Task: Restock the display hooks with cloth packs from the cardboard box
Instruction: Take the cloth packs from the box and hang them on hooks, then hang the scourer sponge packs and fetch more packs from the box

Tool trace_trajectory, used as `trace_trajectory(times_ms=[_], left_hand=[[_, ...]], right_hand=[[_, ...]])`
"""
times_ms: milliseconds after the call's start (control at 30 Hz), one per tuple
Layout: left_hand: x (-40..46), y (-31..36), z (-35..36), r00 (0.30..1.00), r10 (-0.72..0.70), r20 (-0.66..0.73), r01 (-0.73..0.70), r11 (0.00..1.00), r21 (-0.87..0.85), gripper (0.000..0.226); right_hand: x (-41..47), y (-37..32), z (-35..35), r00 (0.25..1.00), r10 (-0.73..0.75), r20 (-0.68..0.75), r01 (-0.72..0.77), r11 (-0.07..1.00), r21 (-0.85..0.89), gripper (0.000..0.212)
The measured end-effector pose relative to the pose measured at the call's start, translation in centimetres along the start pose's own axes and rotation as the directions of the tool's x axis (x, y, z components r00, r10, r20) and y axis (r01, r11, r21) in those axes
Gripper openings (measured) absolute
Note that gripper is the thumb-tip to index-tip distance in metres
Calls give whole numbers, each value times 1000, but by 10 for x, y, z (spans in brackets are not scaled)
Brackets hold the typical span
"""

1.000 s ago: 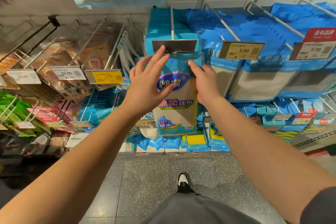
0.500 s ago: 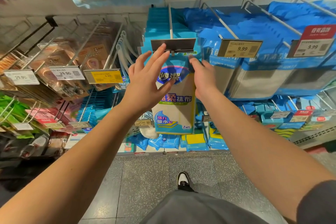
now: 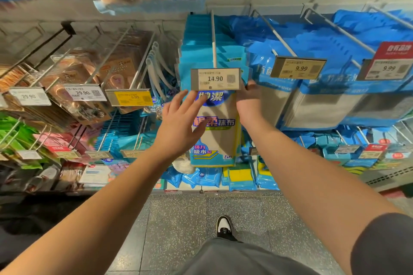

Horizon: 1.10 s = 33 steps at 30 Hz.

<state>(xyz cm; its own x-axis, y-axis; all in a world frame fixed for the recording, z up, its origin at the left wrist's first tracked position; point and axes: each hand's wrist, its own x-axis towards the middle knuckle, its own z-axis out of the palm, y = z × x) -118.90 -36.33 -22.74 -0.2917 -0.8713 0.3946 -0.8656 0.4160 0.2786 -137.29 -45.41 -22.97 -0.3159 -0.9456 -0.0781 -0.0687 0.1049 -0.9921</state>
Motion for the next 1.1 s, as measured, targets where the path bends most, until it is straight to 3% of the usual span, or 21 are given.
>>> trace_trajectory(times_ms=[33, 133, 233, 300, 400, 500, 633, 733, 933, 1100], left_hand=[[-6, -4, 9, 999, -27, 27, 27, 1000, -4, 56], [-27, -21, 31, 987, -110, 118, 113, 993, -21, 55], [-51, -36, 42, 947, -231, 223, 246, 968, -41, 51], [-73, -44, 41, 909, -319, 267, 344, 938, -48, 48], [-115, -60, 32, 860, -430, 274, 463, 884, -69, 47], [-169, -80, 9, 815, -520, 257, 555, 828, -85, 48], [-258, -112, -45, 737, -641, 214, 659, 752, -17, 37], [-334, -138, -98, 672, -714, 197, 719, 693, 54, 37], [-486, -180, -218, 493, -859, 140, 853, 509, 116, 32], [-567, -210, -291, 366, -928, 71, 920, 372, 123, 26]], right_hand=[[-1, 4, 2, 1000, -25, -17, 24, 1000, -13, 7], [-26, 21, 1, 999, 5, -41, -3, 998, 62, 35], [-55, 77, -13, 988, 90, -126, -108, 983, -148, 49], [-74, 110, -20, 985, 97, -144, -132, 957, -259, 38], [-109, 126, -8, 998, 55, -4, -52, 914, -401, 20], [-147, 122, 32, 962, 64, 266, 76, 871, -485, 9], [-207, 101, 110, 791, 91, 605, 307, 797, -520, 10], [-272, 85, 172, 646, 101, 757, 466, 732, -496, 16], [-412, 64, 282, 353, 123, 927, 730, 583, -356, 24], [-493, 43, 358, 157, 179, 971, 848, 480, -226, 22]])
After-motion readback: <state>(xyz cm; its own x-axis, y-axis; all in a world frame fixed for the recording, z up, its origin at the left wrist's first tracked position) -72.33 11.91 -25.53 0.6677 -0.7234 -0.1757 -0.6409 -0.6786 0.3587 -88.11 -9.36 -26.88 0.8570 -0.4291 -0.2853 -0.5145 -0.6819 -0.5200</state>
